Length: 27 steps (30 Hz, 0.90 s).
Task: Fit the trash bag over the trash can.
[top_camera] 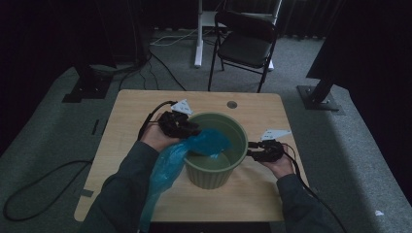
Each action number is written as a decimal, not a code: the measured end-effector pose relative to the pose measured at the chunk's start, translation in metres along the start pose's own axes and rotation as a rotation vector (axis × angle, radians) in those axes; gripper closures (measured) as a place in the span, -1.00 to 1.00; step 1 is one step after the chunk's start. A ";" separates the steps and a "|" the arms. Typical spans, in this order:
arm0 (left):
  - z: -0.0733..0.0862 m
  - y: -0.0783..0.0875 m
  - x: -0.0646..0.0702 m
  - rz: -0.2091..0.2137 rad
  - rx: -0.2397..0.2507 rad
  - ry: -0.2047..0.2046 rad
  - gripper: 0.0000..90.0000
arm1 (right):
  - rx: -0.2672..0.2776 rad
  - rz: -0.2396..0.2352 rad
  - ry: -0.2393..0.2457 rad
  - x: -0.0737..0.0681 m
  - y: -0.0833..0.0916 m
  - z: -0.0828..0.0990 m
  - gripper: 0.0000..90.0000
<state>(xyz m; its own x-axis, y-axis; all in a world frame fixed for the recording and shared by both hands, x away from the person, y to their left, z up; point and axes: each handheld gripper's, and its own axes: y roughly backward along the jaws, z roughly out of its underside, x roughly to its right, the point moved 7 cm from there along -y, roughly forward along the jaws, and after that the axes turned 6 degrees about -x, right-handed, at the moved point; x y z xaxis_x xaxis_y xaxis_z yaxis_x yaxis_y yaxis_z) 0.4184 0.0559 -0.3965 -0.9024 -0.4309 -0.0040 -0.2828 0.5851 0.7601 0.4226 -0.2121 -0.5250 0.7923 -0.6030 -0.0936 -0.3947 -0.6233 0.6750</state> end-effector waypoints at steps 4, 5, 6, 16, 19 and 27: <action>0.001 0.008 -0.002 -0.004 0.028 0.010 0.47 | -0.004 0.000 -0.001 0.000 -0.001 0.000 0.22; 0.001 0.009 -0.002 -0.002 0.031 0.010 0.46 | -0.004 0.000 0.001 -0.001 -0.001 0.000 0.22; 0.001 0.010 -0.002 -0.005 0.033 0.011 0.46 | -0.003 0.000 0.001 -0.001 -0.001 0.000 0.22; 0.013 0.042 0.004 -0.025 0.109 0.031 0.37 | 0.001 0.002 -0.006 0.001 0.001 0.001 0.21; 0.022 0.055 0.005 -0.029 0.130 0.043 0.34 | -0.001 0.001 -0.007 0.000 0.000 0.001 0.21; 0.054 0.078 0.012 -0.021 0.163 0.071 0.21 | -0.002 0.000 -0.004 -0.001 0.000 0.001 0.21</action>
<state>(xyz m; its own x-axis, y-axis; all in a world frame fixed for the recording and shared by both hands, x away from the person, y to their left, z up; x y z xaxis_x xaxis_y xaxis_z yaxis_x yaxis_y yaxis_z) 0.3678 0.1337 -0.3723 -0.8720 -0.4885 0.0313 -0.3558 0.6764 0.6449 0.4217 -0.2121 -0.5254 0.7902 -0.6052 -0.0964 -0.3941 -0.6224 0.6762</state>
